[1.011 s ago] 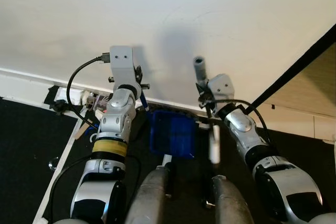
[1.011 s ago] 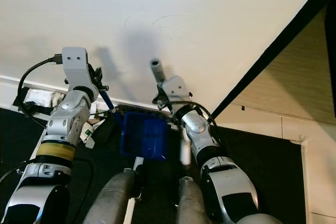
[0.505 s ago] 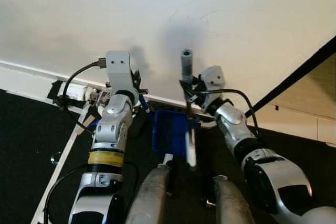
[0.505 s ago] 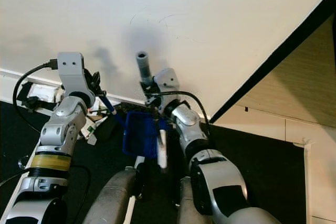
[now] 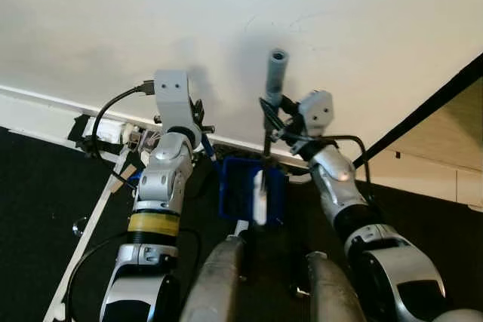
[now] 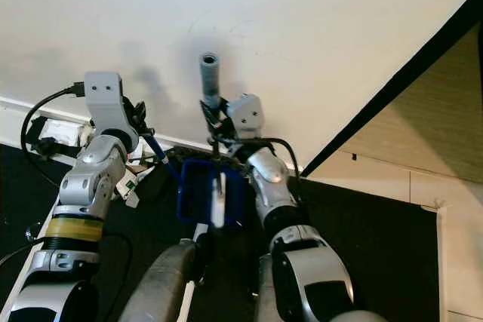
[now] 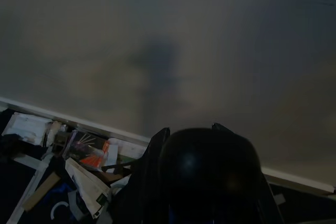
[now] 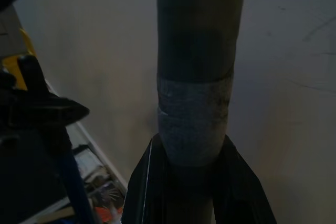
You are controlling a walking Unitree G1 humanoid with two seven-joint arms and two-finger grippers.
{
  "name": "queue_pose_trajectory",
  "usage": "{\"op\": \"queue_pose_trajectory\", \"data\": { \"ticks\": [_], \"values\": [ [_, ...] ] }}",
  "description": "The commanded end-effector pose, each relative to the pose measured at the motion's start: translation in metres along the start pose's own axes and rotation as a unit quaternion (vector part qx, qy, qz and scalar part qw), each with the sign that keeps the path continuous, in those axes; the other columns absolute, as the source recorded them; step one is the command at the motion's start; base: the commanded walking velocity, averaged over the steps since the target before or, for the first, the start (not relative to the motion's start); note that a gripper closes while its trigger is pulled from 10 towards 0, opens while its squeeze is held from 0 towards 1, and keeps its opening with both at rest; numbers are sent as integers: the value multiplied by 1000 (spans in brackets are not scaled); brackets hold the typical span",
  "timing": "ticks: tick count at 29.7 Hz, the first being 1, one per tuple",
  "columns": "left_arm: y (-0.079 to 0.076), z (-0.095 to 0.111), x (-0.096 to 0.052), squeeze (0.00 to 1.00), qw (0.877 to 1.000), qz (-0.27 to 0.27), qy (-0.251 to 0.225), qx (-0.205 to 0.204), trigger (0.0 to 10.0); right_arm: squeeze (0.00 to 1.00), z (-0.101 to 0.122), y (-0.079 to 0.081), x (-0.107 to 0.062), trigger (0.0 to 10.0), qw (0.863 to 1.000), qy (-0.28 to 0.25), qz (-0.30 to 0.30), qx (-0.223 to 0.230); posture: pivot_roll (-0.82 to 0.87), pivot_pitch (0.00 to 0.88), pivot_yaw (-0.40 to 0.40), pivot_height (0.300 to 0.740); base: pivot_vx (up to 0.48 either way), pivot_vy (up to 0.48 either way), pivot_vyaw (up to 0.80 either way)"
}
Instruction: Sweep floor
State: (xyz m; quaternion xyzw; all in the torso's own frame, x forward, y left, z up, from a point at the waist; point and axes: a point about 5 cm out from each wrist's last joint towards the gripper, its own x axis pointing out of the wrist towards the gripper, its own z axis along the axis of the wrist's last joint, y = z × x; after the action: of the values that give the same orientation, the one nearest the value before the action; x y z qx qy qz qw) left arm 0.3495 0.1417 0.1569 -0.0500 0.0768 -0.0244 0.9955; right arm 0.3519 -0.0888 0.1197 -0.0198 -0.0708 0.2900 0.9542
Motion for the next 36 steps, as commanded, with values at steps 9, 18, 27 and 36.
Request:
{"op": "queue_pose_trajectory", "data": {
  "ticks": [9,18,27,36],
  "values": [
    [-14,-11,-2,0,995,-65,79,-7,10000,0,-15,4,-23,10000,999,3,3,-50,120,242,51,740,0,0,0],
    [-12,-20,-5,0,993,-60,98,-6,10000,0,-27,-12,-38,10000,996,51,-60,-35,112,210,48,740,0,0,0],
    [-15,-22,-2,0,993,-65,103,1,10000,0,19,-44,-38,10000,978,-3,-181,-98,83,203,52,740,0,0,0],
    [-18,-20,0,0,992,-71,102,5,10000,0,20,-44,-49,10000,980,-2,-185,-78,83,205,54,740,0,0,0]
  ]
}}
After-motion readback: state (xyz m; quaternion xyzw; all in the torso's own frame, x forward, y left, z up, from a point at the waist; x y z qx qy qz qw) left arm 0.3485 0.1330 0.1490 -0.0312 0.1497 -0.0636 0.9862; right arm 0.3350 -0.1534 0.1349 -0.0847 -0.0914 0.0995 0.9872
